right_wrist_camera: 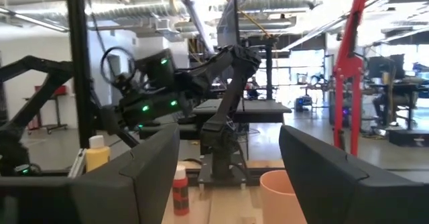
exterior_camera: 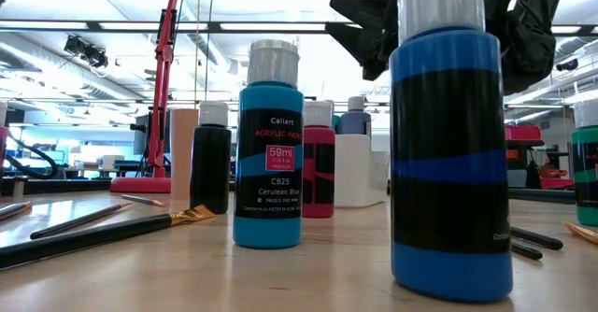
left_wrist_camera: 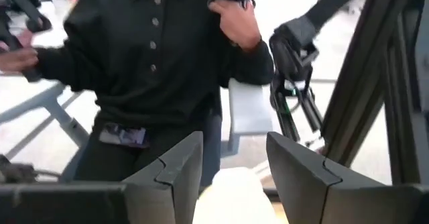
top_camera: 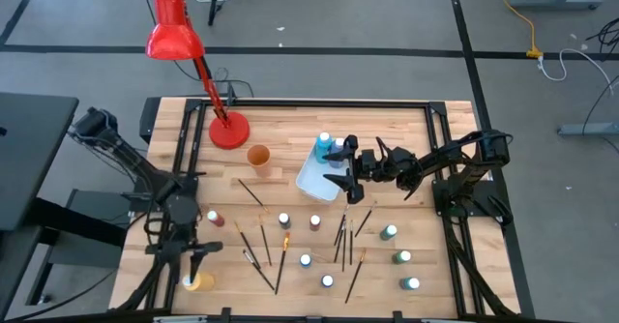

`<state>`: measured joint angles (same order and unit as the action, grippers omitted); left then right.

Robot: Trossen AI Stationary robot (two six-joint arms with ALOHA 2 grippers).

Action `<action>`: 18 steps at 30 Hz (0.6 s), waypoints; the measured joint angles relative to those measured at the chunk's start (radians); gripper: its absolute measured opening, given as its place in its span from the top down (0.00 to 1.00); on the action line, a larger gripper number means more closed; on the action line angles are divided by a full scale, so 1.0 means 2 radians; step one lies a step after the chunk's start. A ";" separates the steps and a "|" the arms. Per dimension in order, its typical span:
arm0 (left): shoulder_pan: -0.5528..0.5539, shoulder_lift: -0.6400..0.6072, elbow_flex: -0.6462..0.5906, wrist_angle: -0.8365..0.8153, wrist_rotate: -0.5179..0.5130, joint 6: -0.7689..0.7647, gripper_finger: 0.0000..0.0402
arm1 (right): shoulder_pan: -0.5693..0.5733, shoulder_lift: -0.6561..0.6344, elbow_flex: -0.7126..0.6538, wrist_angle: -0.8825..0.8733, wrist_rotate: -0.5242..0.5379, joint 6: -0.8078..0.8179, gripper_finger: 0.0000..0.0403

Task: Pick & Place Paint Supplies
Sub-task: Put the large yellow paint bottle into the white bin

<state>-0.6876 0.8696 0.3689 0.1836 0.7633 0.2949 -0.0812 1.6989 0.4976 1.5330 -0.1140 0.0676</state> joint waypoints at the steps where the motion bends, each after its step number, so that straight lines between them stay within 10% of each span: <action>1: -0.005 0.000 -0.004 0.000 -0.007 0.004 0.56 | 0.001 0.000 0.000 0.000 0.006 0.000 0.36; 18: -0.019 0.000 -0.041 0.072 -0.053 -0.014 0.56 | 0.004 0.000 0.000 0.000 0.014 0.001 0.36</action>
<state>-0.7256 0.8700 0.2871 0.3271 0.6572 0.2672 -0.0738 1.6989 0.4976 1.5333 -0.0856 0.0689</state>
